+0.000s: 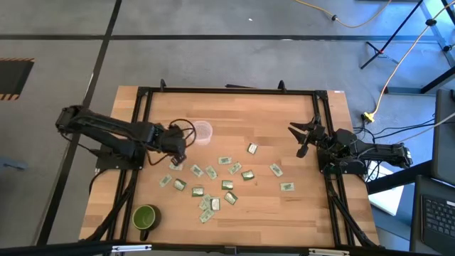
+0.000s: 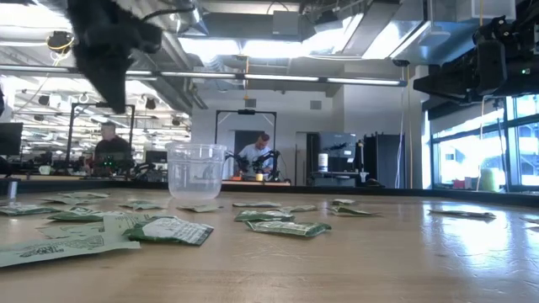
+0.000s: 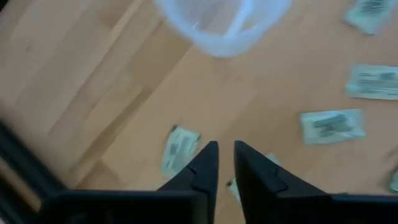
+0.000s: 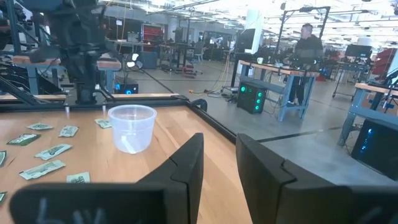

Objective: Pick and place Stevia / Truvia into bins
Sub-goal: Put the light green stevia packet into the transparent container

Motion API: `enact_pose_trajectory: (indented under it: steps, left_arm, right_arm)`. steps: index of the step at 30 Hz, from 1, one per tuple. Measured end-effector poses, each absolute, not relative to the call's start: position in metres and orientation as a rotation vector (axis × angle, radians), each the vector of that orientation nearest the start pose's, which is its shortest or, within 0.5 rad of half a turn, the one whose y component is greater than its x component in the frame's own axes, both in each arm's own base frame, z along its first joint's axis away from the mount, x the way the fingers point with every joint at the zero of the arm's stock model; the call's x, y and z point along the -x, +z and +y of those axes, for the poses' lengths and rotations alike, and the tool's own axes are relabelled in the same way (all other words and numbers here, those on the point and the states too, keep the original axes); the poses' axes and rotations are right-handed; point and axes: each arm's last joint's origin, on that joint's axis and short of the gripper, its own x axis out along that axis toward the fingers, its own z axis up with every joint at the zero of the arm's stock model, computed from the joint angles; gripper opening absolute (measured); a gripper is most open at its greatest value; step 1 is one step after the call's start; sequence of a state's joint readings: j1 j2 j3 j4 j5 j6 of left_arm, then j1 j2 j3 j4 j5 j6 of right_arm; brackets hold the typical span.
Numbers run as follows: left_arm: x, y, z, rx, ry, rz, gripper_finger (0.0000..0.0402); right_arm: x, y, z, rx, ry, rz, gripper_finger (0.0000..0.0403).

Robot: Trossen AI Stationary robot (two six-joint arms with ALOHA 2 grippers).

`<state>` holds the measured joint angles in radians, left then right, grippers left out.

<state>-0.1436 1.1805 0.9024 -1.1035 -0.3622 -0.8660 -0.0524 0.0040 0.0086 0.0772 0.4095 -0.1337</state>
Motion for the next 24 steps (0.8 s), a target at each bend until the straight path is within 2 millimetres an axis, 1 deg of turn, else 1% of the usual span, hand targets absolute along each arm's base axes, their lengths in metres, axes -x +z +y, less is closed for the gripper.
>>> enact_pose_trajectory:
  steps: [5,9,12,16,20,24]
  left_arm:
    - [-0.176,0.22,-0.01,0.45,0.871,1.139,0.0095]
    - [-0.169,0.198,-0.003,0.489,0.942,1.147,0.0103]
    - [-0.17,0.183,0.0,0.507,0.924,1.114,0.0101]
    - [-0.174,0.172,0.002,0.509,0.854,1.063,0.009]
    - [-0.17,0.162,0.004,0.496,0.821,1.105,0.0082]
    - [-0.164,0.152,0.007,0.492,0.835,1.129,0.0085]
  right_arm:
    - [-0.094,0.173,-0.016,0.116,-0.466,-0.05,0.0099]
    - [-0.094,0.173,-0.016,0.116,-0.466,-0.051,0.0099]
    - [-0.094,0.173,-0.016,0.115,-0.466,-0.051,0.0099]
    - [-0.094,0.173,-0.016,0.116,-0.466,-0.051,0.0099]
    - [-0.094,0.173,-0.016,0.115,-0.466,-0.051,0.0099]
    - [-0.094,0.173,-0.016,0.115,-0.466,-0.051,0.0099]
